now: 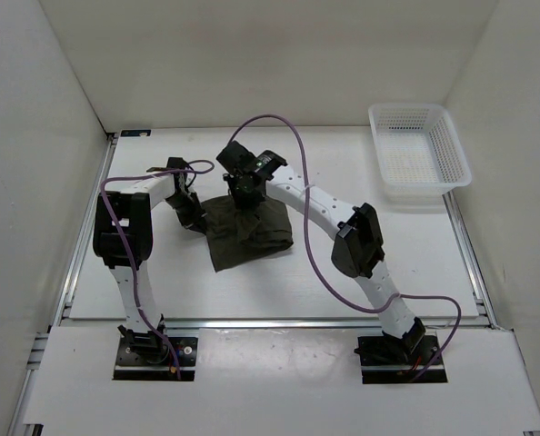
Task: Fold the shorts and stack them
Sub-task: Fold the shorts
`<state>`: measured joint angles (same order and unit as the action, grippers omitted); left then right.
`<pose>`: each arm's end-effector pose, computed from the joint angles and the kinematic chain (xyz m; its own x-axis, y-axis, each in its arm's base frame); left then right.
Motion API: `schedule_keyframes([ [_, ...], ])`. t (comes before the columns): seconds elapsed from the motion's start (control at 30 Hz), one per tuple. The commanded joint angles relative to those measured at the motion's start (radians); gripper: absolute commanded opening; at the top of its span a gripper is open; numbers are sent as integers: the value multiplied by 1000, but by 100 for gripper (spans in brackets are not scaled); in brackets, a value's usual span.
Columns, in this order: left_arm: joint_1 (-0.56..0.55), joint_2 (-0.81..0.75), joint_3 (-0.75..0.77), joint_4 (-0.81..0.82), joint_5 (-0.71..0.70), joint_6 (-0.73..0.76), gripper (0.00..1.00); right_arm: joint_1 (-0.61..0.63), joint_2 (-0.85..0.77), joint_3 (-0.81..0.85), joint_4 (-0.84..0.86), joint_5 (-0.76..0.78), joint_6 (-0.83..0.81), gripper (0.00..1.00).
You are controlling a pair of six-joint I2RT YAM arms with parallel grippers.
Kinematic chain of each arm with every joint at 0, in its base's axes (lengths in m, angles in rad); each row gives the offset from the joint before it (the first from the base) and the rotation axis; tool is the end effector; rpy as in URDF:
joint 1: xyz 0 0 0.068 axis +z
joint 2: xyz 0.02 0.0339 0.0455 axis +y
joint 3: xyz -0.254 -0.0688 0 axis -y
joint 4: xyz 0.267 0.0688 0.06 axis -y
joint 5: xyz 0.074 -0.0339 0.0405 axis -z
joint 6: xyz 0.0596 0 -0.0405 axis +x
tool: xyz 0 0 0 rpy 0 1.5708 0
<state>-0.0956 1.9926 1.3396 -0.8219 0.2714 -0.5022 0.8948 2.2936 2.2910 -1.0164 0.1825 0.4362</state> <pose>0.3818 -0.0527 0.0999 -0.9251 -0.3772 0.0445 -0.3740 0.8842 -0.2800 0.3367 0.4025 0.2504 -0.7819 -0.3108 -0.5404 -0.4162 0.9056 0.0814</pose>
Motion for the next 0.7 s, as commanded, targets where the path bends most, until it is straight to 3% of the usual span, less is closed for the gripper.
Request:
schedule_keyframes([
  [0.0, -9, 21, 6, 38, -9, 5, 10, 24, -2, 35, 148, -176, 18, 18],
  [0.03, -9, 21, 6, 38, -9, 5, 10, 24, -16, 25, 163, -201, 27, 33],
  [0.07, -9, 21, 6, 38, -9, 5, 10, 24, -26, 9, 194, -213, 27, 41],
  [0.13, -9, 21, 6, 38, -9, 5, 10, 24, -98, -46, 245, -225, 4, 71],
  [0.2, -9, 21, 6, 38, -18, 5, 10, 24, -196, -164, 320, -225, -23, 79],
  [0.27, -9, 21, 6, 38, -18, 5, 10, 15, -261, -246, 355, -251, -24, 79],
  [0.4, 14, -6, 6, 17, -38, 14, 10, -7, -466, -523, 389, -160, -24, 47],
  [0.43, 23, -29, -3, 17, -56, 14, 10, -7, -500, -572, 389, -135, -14, 26],
  [0.5, 45, -64, -14, -12, -80, 14, 14, -17, -599, -715, 389, -92, -4, 9],
  [0.57, 77, -135, -14, -55, -141, 14, 18, -30, -663, -806, 389, -48, 7, 0],
  [0.67, 96, -245, -5, -114, -231, 14, 19, -42, -788, -947, 378, -23, 35, 0],
])
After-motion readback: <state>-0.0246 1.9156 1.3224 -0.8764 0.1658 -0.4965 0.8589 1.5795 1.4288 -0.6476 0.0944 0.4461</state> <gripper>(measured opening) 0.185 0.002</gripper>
